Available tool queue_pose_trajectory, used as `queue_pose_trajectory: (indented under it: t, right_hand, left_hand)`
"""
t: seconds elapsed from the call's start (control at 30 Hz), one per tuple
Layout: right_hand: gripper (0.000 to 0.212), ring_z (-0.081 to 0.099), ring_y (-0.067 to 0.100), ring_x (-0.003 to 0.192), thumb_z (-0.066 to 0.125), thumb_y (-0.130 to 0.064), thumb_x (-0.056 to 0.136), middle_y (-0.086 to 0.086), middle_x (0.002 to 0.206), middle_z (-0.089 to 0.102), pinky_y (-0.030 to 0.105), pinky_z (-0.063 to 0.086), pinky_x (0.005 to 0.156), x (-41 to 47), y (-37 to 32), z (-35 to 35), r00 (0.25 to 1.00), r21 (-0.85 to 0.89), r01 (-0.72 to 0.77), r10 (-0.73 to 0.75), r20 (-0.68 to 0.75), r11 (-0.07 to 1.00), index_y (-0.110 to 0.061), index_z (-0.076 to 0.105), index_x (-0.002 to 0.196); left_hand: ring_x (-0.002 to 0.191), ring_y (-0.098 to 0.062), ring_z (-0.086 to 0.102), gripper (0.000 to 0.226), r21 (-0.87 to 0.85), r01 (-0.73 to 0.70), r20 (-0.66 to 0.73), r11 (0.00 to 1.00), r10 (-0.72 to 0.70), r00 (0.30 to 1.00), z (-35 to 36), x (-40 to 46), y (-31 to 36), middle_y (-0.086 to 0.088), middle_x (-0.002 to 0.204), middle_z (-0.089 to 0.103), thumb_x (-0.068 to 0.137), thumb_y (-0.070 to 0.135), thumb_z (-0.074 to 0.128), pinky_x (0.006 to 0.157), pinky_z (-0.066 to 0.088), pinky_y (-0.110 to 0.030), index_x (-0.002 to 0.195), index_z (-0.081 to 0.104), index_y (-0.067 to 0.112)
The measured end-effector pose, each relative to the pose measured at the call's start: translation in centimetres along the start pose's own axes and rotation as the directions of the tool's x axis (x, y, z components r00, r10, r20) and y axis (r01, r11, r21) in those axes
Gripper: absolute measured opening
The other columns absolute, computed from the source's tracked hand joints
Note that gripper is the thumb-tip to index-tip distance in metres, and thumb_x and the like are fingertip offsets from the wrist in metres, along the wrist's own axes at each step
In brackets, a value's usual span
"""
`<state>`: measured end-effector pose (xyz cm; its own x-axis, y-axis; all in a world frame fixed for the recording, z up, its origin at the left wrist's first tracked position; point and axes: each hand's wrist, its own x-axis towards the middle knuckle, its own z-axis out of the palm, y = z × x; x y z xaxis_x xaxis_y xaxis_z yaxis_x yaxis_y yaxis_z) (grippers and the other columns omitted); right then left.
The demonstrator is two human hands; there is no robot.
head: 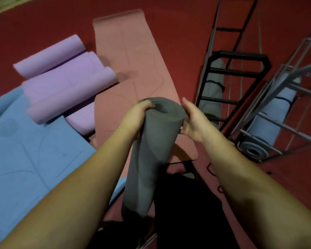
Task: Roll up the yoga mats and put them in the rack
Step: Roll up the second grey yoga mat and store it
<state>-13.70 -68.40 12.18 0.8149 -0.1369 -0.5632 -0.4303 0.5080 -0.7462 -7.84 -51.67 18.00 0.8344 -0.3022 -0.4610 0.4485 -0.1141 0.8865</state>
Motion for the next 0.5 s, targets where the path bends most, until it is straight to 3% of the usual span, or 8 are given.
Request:
queue_pose_trajectory:
  t: [0.07, 0.13, 0.17, 0.23, 0.3, 0.33, 0.4, 0.5]
  right_hand:
    - [0.045, 0.067, 0.012, 0.089, 0.034, -0.055, 0.1, -0.001, 0.103, 0.071, 0.031, 0.051, 0.074, 1.7, 1.9, -3.8, 0.996, 0.159, -0.015, 0.028, -0.084, 0.987, -0.022, 0.063, 0.105]
    - [0.042, 0.064, 0.015, 0.091, 0.034, -0.05, 0.102, 0.004, 0.106, 0.067, 0.032, 0.049, 0.073, 2.9, 5.4, -8.4, 0.947, 0.124, -0.071, 0.106, -0.303, 0.99, -0.018, 0.061, 0.109]
    - [0.036, 0.063, 0.02, 0.09, 0.04, -0.046, 0.102, 0.007, 0.106, 0.065, 0.033, 0.049, 0.074, 3.3, 8.1, -10.4, 0.914, 0.072, -0.133, 0.151, -0.376, 0.988, -0.017, 0.061, 0.106]
    - [0.026, 0.061, 0.027, 0.096, 0.058, -0.043, 0.093, 0.01, 0.108, 0.061, 0.039, 0.052, 0.083, 3.8, 13.6, -15.1, 0.855, -0.205, -0.337, 0.208, -0.475, 0.919, -0.017, 0.061, 0.094]
    - [0.053, 0.057, 0.031, 0.115, 0.071, -0.052, 0.079, 0.013, 0.124, 0.06, 0.039, 0.048, 0.099, 4.0, 18.3, -19.1, 0.8, -0.445, -0.521, 0.236, -0.551, 0.728, -0.011, 0.062, 0.111]
    - [0.053, 0.055, 0.031, 0.121, 0.068, -0.044, 0.084, 0.016, 0.128, 0.059, 0.036, 0.045, 0.101, 3.8, 19.7, -20.4, 0.786, -0.494, -0.571, 0.265, -0.558, 0.656, -0.006, 0.06, 0.121]
    - [0.036, 0.057, 0.034, 0.12, 0.054, -0.022, 0.095, 0.02, 0.125, 0.061, 0.033, 0.045, 0.095, 4.1, 22.0, -22.4, 0.807, -0.592, -0.566, 0.24, -0.539, 0.574, 0.003, 0.061, 0.121]
    - [0.038, 0.059, 0.035, 0.114, 0.054, -0.014, 0.091, 0.021, 0.125, 0.061, 0.032, 0.046, 0.085, 5.2, 24.3, -24.8, 0.804, -0.641, -0.578, 0.219, -0.552, 0.505, -0.001, 0.058, 0.126]
  left_hand:
    - [0.071, -0.023, 0.063, 0.028, 0.05, 0.04, -0.013, 0.998, -0.04, 0.999, 1.7, 2.1, -0.2, -0.008, 0.078, 0.069, 0.073, 0.023, 0.061, 0.066, 0.049, -0.029, 0.097, 0.069, 0.01]
    - [0.07, -0.022, 0.062, 0.018, 0.112, 0.054, -0.003, 0.992, -0.054, 0.999, 4.2, 4.4, -0.8, -0.005, 0.075, 0.067, 0.074, 0.023, 0.06, 0.069, 0.047, -0.032, 0.088, 0.071, 0.016]
    - [0.07, -0.021, 0.061, 0.014, 0.147, 0.047, 0.0, 0.988, -0.048, 0.999, 4.8, 4.8, -0.8, -0.003, 0.072, 0.066, 0.074, 0.022, 0.06, 0.069, 0.046, -0.034, 0.078, 0.072, 0.019]
    - [0.072, -0.021, 0.059, 0.017, 0.221, 0.061, 0.032, 0.973, -0.07, 0.997, 7.1, 5.9, -1.5, -0.001, 0.068, 0.065, 0.069, 0.025, 0.058, 0.069, 0.045, -0.036, 0.062, 0.073, 0.024]
    - [0.072, -0.022, 0.056, 0.018, 0.286, 0.07, 0.05, 0.956, -0.088, 0.995, 9.6, 7.1, -2.3, -0.001, 0.066, 0.061, 0.07, 0.024, 0.058, 0.067, 0.043, -0.038, 0.057, 0.07, 0.021]
    - [0.072, -0.022, 0.055, 0.017, 0.325, 0.067, 0.065, 0.943, -0.093, 0.993, 11.1, 8.0, -3.0, -0.002, 0.067, 0.06, 0.068, 0.026, 0.058, 0.067, 0.043, -0.039, 0.057, 0.068, 0.02]
    - [0.075, -0.024, 0.057, 0.018, 0.392, 0.062, 0.081, 0.918, -0.102, 0.991, 13.1, 9.8, -4.2, -0.004, 0.071, 0.062, 0.06, 0.034, 0.059, 0.07, 0.047, -0.043, 0.058, 0.068, 0.019]
    - [0.087, -0.034, 0.066, 0.033, 0.465, 0.046, 0.104, 0.884, -0.106, 0.989, 15.1, 11.5, -5.7, -0.012, 0.084, 0.07, 0.052, 0.041, 0.059, 0.083, 0.054, -0.05, 0.069, 0.07, 0.016]
